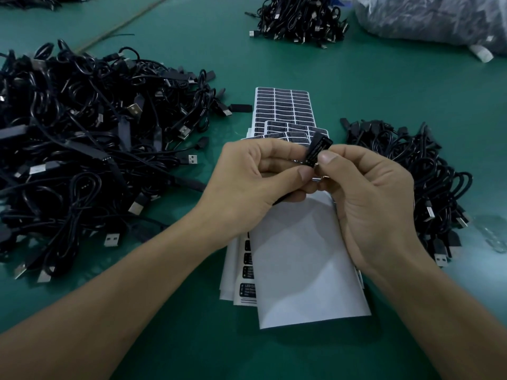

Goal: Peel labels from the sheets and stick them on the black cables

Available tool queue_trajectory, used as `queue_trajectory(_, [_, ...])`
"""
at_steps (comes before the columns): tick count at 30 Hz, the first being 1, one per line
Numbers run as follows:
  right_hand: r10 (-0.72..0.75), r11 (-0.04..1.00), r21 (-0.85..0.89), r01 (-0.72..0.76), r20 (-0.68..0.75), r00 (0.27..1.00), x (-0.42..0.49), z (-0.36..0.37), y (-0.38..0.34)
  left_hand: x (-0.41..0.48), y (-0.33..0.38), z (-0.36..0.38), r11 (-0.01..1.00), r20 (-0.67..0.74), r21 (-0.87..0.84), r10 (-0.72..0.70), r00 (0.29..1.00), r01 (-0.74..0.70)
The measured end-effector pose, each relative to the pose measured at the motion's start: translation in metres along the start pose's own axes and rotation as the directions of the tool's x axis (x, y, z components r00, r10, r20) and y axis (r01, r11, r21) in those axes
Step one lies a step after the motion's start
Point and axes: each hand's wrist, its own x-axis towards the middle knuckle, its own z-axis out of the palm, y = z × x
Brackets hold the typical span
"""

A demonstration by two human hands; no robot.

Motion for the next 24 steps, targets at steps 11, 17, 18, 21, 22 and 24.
queue_trajectory(11, [0.009,1.000,-0.027,-0.009,-0.016,1.000,0.0008,-0.0015,0.0014,0.0001,-0.0007,-0.0010,1.000,0.029,0.000,-0.001,1.000,0.001])
queue_trajectory(17, [0.010,1.000,-0.013,-0.010,-0.002,1.000,0.0008,-0.0020,0.0018,0.0002,-0.0012,-0.0015,1.000,0.035,0.006,0.007,0.999,-0.007])
queue_trajectory(18, [0.015,1.000,-0.004,-0.015,0.004,1.000,0.0007,-0.0019,0.0017,0.0002,-0.0011,-0.0014,1.000,0.031,0.010,0.006,0.999,-0.007])
queue_trajectory(21, [0.028,0.999,0.016,-0.028,0.006,1.000,0.0014,-0.0022,0.0007,0.0001,-0.0010,-0.0010,1.000,0.024,0.017,0.005,1.000,-0.006])
queue_trajectory(22, [0.027,1.000,0.013,-0.027,0.006,1.000,0.0016,-0.0025,0.0007,0.0000,-0.0011,-0.0008,1.000,0.024,0.018,0.006,1.000,-0.006])
queue_trajectory(24, [0.014,1.000,-0.008,-0.014,0.008,1.000,0.0015,-0.0029,0.0012,0.0000,-0.0012,-0.0007,1.000,0.026,0.018,0.007,1.000,-0.008])
